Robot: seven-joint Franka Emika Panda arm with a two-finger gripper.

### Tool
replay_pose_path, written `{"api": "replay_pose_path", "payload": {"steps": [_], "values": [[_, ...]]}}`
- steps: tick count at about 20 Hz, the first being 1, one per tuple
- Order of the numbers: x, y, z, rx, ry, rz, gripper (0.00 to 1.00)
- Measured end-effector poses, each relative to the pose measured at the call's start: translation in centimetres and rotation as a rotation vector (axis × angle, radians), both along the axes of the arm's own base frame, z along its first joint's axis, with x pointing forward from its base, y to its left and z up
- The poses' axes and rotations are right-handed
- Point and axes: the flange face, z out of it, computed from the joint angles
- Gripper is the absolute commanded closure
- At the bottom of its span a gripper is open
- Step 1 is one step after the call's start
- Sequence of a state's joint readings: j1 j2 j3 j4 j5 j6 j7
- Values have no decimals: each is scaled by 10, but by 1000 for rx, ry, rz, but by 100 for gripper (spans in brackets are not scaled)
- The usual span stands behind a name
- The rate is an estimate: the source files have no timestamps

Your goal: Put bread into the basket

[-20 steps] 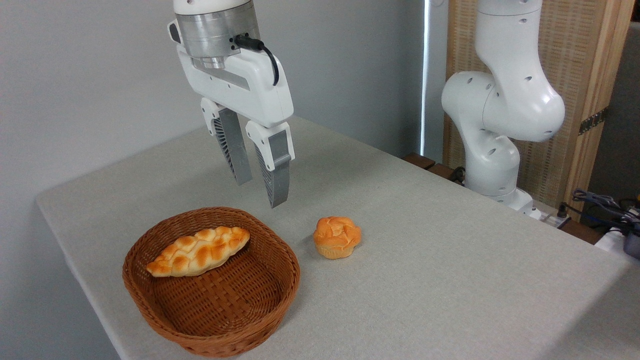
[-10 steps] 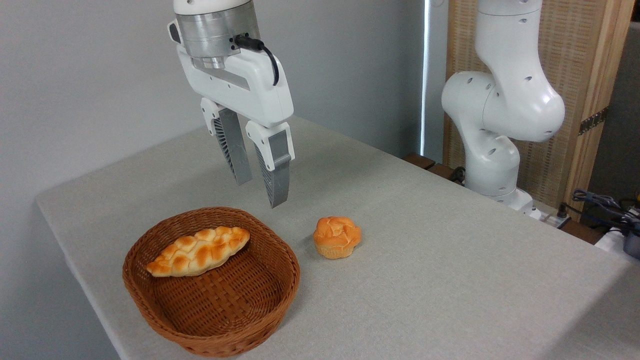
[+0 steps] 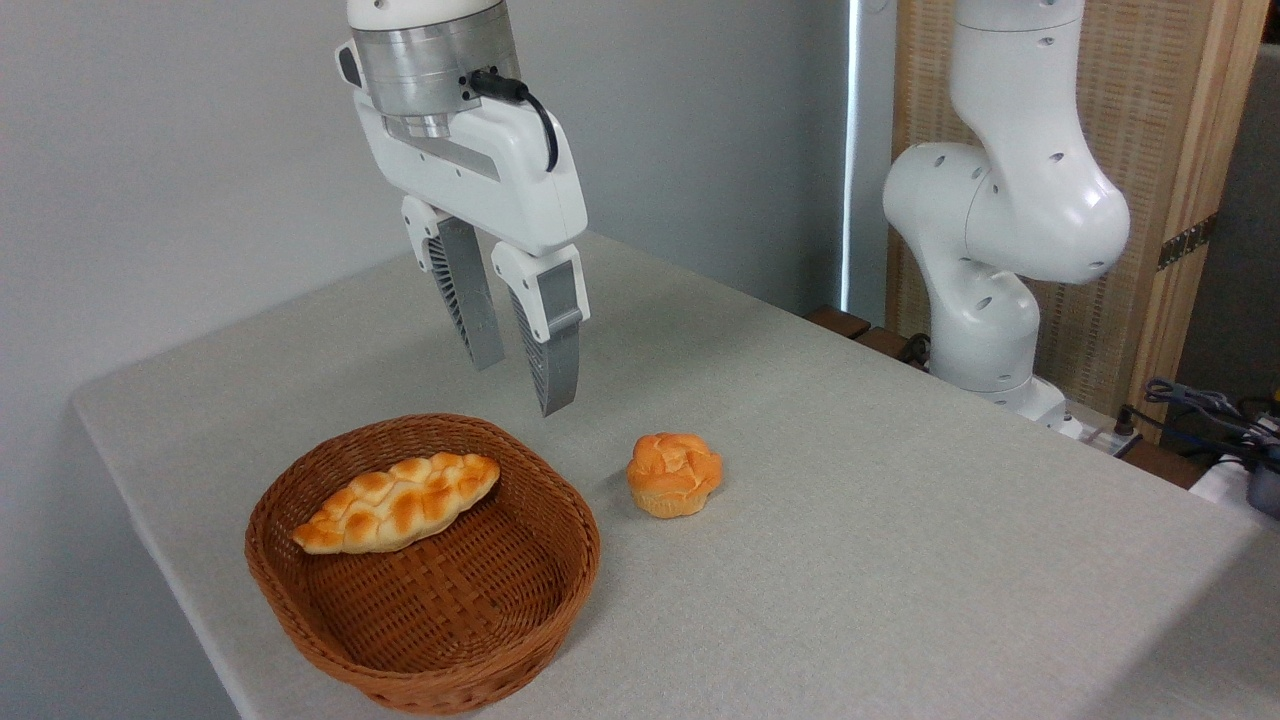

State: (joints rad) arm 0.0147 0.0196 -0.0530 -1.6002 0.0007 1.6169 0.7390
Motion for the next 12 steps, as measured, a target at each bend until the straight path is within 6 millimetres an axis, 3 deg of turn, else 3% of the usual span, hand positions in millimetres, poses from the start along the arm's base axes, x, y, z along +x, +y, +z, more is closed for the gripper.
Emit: {"api": "replay_pose_path", "payload": {"steps": [12], "values": [[-1,-2,-5,0,11,-3,0]]}}
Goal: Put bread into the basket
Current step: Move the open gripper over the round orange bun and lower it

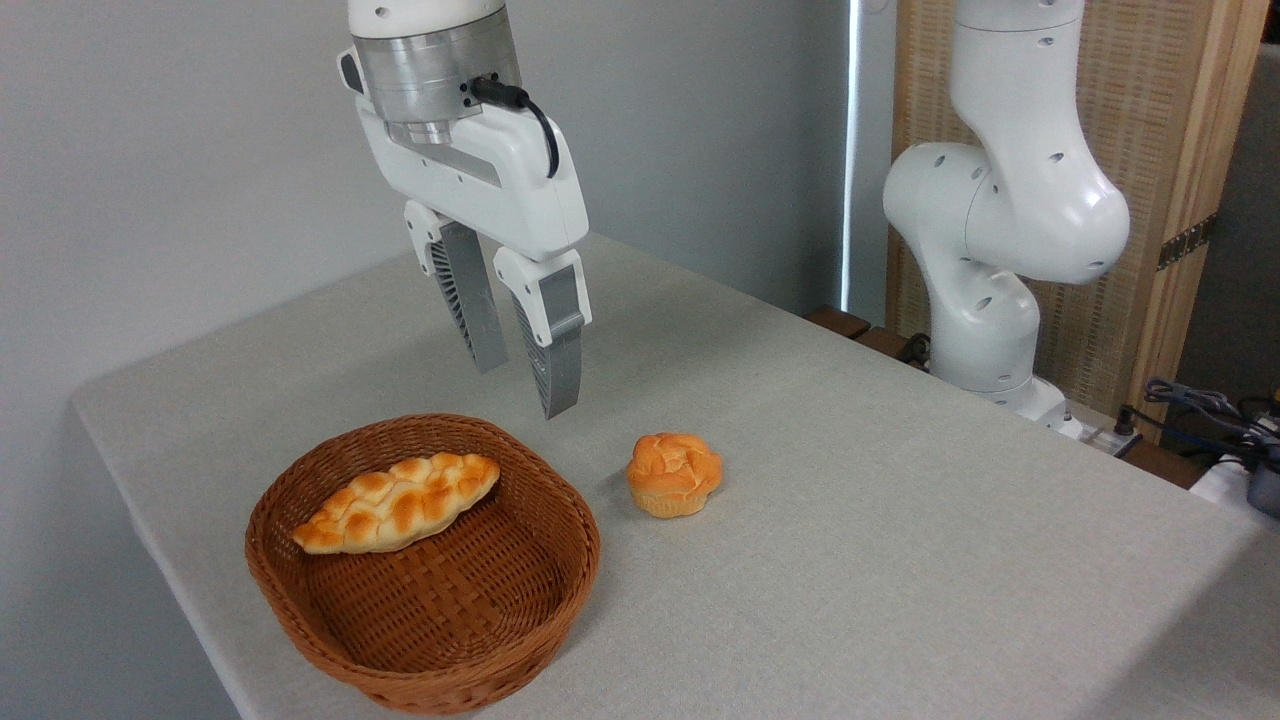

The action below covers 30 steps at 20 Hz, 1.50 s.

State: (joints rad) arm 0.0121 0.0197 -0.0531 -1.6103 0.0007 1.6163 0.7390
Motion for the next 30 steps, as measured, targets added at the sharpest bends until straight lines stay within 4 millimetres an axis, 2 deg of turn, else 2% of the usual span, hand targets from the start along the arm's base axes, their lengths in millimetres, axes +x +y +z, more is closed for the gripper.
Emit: {"api": "replay_pose_path", "payload": {"steps": [4,7,14,22,27,30], "values": [[-2,-1,-5,1,11,-2,0],[-11,-2,-10,3,24,-3,0],[-48,-1,-29,9,3,-2,0],[-97,0,-66,16,2,-1,0],[-116,1,-85,20,21,0,0],[-121,-1,-96,4,44,1,0]]}}
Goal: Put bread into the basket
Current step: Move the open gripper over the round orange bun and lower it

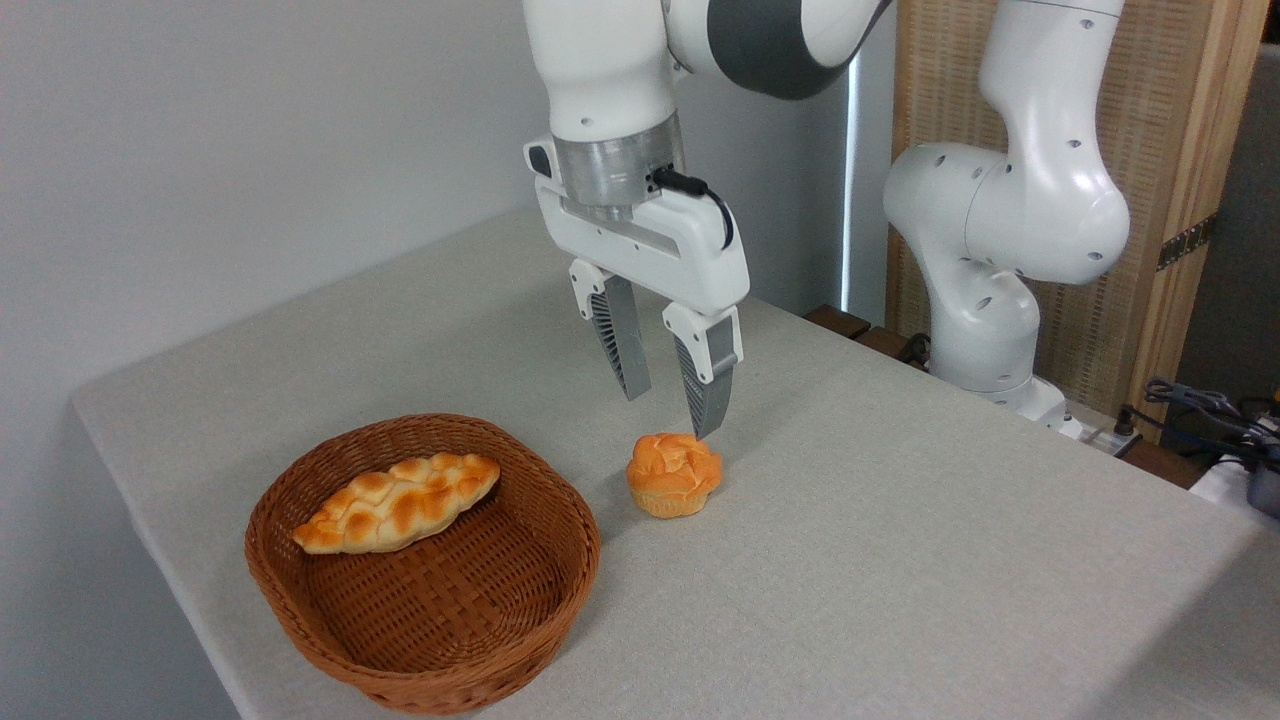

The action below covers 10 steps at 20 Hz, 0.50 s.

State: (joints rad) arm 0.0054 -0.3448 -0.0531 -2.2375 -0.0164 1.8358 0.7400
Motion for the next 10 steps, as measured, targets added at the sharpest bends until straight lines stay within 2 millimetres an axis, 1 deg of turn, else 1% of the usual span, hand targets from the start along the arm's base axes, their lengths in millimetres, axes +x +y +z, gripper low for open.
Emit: {"api": "replay_pose_path", "payload": {"steps": [4,6,10], "values": [[-5,-7,-16,-21,24,-4,0],[-7,-8,-24,-22,37,-5,0],[-10,-8,-35,-22,48,-5,0]]}}
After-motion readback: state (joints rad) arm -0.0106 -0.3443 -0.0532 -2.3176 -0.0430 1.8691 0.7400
